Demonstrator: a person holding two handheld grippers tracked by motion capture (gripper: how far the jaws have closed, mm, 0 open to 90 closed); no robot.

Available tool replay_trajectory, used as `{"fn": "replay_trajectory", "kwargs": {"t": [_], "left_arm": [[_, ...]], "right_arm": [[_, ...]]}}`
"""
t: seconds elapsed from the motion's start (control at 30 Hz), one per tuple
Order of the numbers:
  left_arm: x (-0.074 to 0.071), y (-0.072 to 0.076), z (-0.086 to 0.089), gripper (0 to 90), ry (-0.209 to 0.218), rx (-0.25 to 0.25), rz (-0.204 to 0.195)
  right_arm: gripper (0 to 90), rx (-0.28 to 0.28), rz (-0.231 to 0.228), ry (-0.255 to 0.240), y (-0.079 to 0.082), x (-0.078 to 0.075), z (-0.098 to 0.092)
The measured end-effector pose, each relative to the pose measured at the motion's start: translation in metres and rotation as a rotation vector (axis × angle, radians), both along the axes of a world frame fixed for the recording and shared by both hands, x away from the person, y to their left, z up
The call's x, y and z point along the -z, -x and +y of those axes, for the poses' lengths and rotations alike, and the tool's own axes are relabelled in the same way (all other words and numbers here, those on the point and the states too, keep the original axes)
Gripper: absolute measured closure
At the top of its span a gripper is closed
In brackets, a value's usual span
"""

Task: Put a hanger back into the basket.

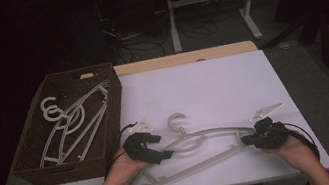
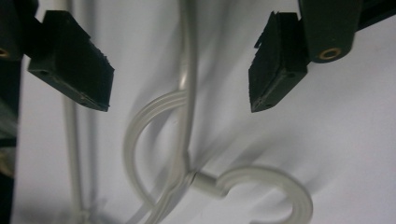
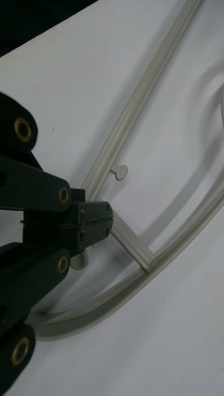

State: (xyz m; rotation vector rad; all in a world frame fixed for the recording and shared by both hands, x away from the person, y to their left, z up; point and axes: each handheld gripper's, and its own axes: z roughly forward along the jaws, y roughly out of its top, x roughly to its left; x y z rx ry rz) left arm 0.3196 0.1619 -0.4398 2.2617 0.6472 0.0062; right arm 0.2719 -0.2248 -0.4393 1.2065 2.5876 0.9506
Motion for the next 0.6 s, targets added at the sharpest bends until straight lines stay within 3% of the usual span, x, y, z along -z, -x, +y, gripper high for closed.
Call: {"fn": "replay_trajectory", "kwargs": {"t": [0.27,0.6], "left_arm": [[0.011,0.0,-0.006,45.2,-0.079,0.043,0.007],[0.012,0.002,-0.011,72.5,-0.117,0.044,-0.021]], "right_arm": [[89.1,0.0,-0.001,0.002,0.0,0.0,0.0],[89.1,0.0,-0.009,0.007,0.001,0.0,0.001]]}}
